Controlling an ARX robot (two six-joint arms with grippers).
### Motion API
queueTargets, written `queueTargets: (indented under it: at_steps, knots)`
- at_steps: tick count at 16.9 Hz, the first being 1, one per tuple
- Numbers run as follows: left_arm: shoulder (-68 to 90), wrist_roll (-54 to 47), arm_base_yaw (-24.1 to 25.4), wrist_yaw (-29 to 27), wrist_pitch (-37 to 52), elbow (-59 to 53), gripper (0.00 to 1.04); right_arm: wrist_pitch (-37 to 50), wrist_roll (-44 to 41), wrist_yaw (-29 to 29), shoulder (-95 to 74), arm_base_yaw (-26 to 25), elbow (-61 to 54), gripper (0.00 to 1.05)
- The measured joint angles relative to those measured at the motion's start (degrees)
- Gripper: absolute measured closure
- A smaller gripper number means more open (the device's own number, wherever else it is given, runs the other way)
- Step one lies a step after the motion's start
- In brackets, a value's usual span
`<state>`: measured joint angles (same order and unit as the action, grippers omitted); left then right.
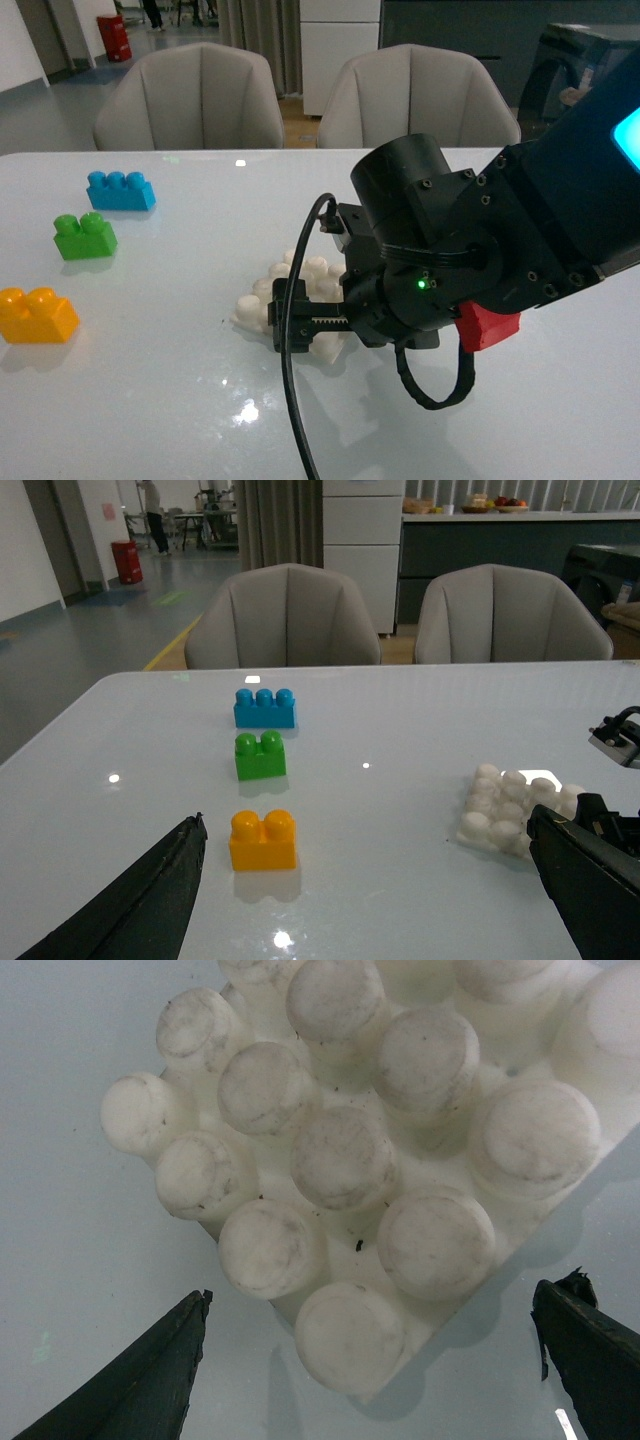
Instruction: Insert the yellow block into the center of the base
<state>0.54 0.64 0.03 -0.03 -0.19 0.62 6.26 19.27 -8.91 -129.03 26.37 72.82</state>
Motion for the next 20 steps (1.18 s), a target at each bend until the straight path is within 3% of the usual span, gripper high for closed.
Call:
queueTargets:
  at_steps: [5, 14, 20]
  knots:
    - [0.0, 0.0, 0.0, 0.0, 0.0, 0.0, 0.07, 4.2, 1.6, -2.5, 13.4, -5.6, -7.1, 0.06]
    - [0.0, 0.0, 0.0, 0.0, 0.0, 0.0, 0.07, 14.7, 2.7, -6.9, 45.0, -18.8, -31.8, 0.06]
    - [0.0, 0.0, 0.0, 0.0, 0.0, 0.0, 0.07, 8.8, 1.6, -13.1, 76.7, -32.5, -49.3, 0.06]
